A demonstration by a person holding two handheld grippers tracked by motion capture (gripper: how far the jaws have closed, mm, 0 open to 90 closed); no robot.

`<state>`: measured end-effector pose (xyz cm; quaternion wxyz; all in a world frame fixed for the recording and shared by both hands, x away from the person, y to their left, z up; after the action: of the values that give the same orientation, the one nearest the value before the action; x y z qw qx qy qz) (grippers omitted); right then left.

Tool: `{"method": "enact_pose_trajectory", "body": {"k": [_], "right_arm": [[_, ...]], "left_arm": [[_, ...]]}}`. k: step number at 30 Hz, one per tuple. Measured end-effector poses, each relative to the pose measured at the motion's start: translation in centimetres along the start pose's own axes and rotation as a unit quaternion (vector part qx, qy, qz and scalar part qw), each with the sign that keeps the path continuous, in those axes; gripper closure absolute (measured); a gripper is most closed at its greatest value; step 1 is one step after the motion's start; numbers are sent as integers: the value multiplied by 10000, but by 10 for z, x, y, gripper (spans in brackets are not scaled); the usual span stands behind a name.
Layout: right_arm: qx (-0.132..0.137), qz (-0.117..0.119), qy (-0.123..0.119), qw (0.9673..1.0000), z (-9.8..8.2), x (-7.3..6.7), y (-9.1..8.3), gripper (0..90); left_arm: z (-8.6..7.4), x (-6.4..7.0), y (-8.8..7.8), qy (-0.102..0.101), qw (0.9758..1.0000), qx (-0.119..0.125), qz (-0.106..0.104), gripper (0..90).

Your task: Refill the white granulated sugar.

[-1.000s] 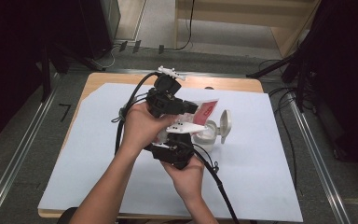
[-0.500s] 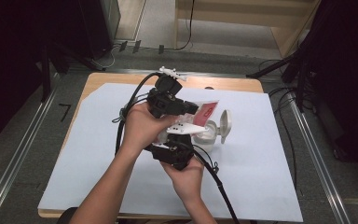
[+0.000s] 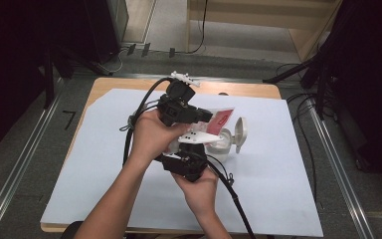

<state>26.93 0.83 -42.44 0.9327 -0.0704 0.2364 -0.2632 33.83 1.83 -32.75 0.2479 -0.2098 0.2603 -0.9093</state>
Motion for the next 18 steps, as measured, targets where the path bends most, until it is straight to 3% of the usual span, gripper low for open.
{"method": "enact_pose_trajectory", "body": {"k": [10, 18], "right_arm": [[-99, -51, -164, 9998, -5, 1, 3, 636], [-149, -89, -343, 9993, -12, -1, 7, 620]], "left_arm": [[-4, -4, -3, -106, 9999, -26, -81, 848], [-9, -7, -9, -198, 9995, -183, -138, 852]]}}
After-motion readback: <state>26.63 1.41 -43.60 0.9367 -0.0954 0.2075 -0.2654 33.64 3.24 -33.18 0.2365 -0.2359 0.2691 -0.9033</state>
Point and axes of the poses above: each handheld gripper's, and its own axes: y roughly forward along the jaws, z roughly out of its top, x roughly to its right, the point moved 5 cm from there along y, roughly forward along the jaws, and after that the axes turned 6 degrees about x, right-handed, at the moved point
